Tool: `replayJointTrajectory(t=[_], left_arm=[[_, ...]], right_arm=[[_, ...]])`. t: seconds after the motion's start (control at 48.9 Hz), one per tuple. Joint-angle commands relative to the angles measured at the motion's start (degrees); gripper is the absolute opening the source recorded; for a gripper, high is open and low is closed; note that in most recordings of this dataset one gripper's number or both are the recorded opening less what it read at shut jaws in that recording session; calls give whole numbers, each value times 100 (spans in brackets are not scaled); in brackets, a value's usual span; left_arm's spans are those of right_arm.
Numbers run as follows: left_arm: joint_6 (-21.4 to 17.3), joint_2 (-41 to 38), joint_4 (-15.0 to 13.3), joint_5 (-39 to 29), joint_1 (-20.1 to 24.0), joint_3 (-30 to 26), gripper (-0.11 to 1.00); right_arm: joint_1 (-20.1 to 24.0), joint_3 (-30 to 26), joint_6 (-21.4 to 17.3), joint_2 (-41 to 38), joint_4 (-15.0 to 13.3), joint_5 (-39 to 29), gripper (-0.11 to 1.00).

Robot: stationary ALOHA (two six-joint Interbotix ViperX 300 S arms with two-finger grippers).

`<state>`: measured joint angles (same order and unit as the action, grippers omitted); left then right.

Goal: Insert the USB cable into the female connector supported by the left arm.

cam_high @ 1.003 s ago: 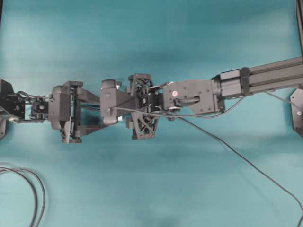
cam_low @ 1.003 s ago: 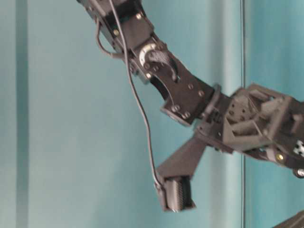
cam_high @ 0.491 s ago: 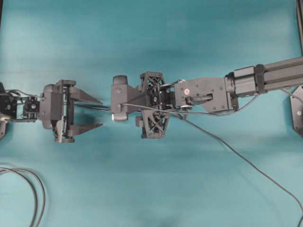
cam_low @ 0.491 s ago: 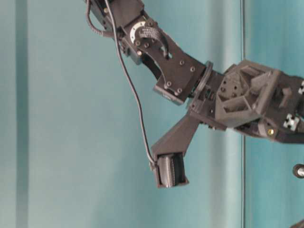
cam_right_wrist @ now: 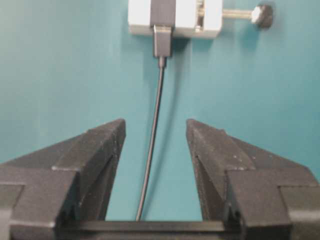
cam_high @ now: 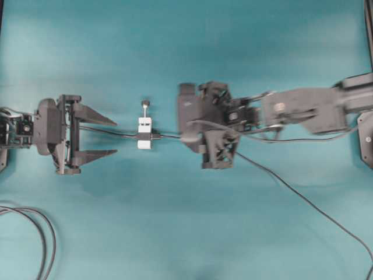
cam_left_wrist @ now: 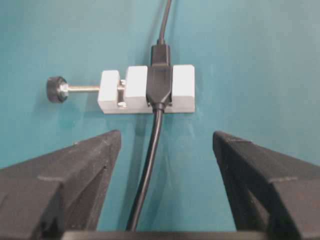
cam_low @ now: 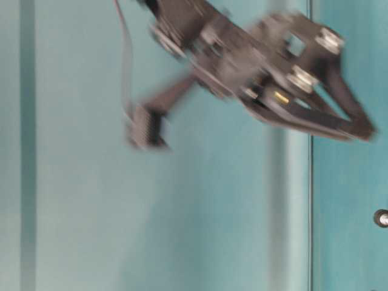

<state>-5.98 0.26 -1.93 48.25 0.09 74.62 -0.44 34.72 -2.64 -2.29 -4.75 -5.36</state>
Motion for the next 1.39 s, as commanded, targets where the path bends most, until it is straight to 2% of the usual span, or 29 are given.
replayJointTrajectory(t=[0.0,0.225,0.45,0.634,0.696,0.88,0.962,1.207,1.371], left_arm=[[132,510,-18,-413,0,-26,84],[167,1740,-18,-1336,0,123,83],[88,2936,-9,-1485,0,598,83],[62,4210,0,-1740,0,967,84],[70,4597,9,-2092,0,976,83],[149,5520,9,-3718,-9,800,83],[193,5792,0,-4122,-9,686,83],[492,6047,0,-3867,-62,826,83],[457,6047,35,-3463,-70,932,83]], right_arm=[[-35,360,9,501,-18,413,54],[-35,1371,9,1239,-18,1424,54],[-53,2092,0,1951,-9,2065,54],[-176,2769,9,2769,-9,2610,54],[-211,3032,9,3067,-9,2786,54],[-202,3779,-62,4017,-18,2927,54],[-202,4025,-132,4482,-9,2918,54],[-202,4456,-158,6047,-9,2892,54],[-211,4667,-176,6434,-9,2443,54]])
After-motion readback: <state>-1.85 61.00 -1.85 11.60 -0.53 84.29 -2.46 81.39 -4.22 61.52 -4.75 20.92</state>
